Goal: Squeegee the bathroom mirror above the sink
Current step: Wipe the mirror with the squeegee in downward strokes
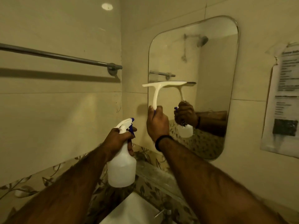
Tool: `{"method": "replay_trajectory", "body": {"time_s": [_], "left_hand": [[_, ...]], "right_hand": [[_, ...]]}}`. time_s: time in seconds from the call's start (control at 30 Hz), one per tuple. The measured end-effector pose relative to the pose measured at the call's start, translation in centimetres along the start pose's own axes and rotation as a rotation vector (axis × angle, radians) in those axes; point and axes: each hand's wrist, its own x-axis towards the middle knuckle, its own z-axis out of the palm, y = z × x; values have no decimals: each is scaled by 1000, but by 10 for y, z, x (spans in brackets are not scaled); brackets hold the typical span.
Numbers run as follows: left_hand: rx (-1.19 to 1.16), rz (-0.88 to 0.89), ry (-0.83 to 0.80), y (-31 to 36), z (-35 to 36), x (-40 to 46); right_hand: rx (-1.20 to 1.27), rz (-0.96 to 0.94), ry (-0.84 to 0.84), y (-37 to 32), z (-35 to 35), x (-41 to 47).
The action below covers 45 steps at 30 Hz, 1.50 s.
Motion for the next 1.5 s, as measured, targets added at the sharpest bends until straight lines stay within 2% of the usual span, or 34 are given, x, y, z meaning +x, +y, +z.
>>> {"method": "replay_trajectory", "body": {"time_s": [0.27,0.83,1.17,1.5], "left_hand": [[21,14,30,8,-3,18],[-2,41,12,16,-10,48],[3,41,18,10,-14,53],[40,31,9,9,-5,38]], "right_hand": [[69,-81,65,-53,1,84],[78,-126,141,-87,11,167],[0,-70,124,-67,22,155],[-19,51,35,-15,40,91]]}}
